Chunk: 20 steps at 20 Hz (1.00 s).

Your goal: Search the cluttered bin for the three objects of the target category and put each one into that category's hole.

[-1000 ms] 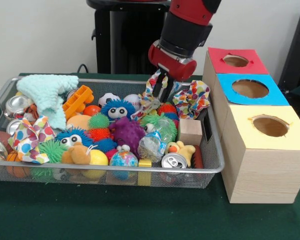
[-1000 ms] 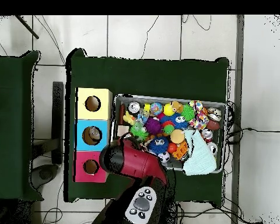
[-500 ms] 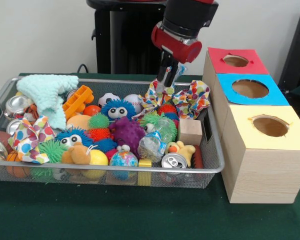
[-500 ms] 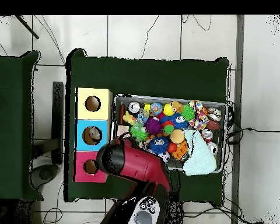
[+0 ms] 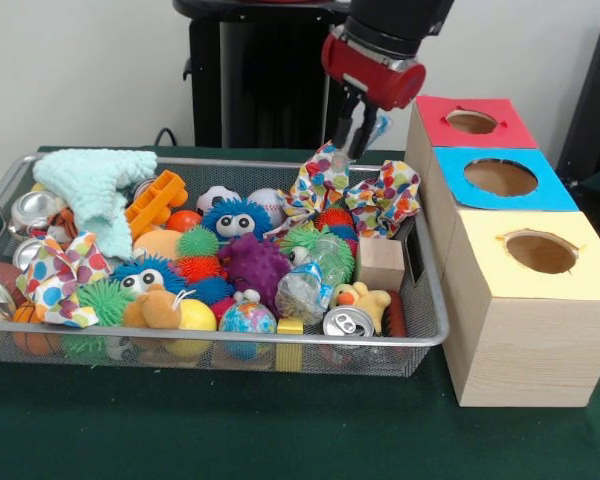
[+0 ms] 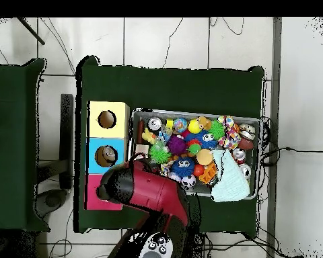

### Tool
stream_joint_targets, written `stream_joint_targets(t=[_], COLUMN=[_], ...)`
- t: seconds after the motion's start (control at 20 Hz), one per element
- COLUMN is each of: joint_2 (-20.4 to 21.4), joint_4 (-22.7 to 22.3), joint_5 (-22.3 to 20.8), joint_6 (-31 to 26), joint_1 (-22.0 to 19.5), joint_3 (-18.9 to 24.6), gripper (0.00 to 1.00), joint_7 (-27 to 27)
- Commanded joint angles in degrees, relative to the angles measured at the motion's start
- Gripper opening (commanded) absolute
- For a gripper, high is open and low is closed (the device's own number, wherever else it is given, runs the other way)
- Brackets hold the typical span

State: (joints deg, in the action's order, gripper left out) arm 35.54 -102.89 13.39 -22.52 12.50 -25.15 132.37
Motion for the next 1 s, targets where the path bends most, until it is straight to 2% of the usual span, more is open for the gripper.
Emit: stream_joint_targets(t=[0.05, 0.3, 0.75, 1.0], joint_2=[-1.51, -3.36, -3.68, -5.41], joint_4=[4.59, 6.24, 8.48, 11.17], joint_5=[0.31, 1.23, 1.37, 2.21], joint_6=[-7.75, -7.33, -9.77, -11.31], joint_1=[1.77, 2.68, 3.86, 6.05], joint_3=[2.43, 2.1, 1.12, 0.2], gripper=[0.0, 0.0, 0.0, 0.0], joint_7=[8.27, 9.46, 9.87, 12.19])
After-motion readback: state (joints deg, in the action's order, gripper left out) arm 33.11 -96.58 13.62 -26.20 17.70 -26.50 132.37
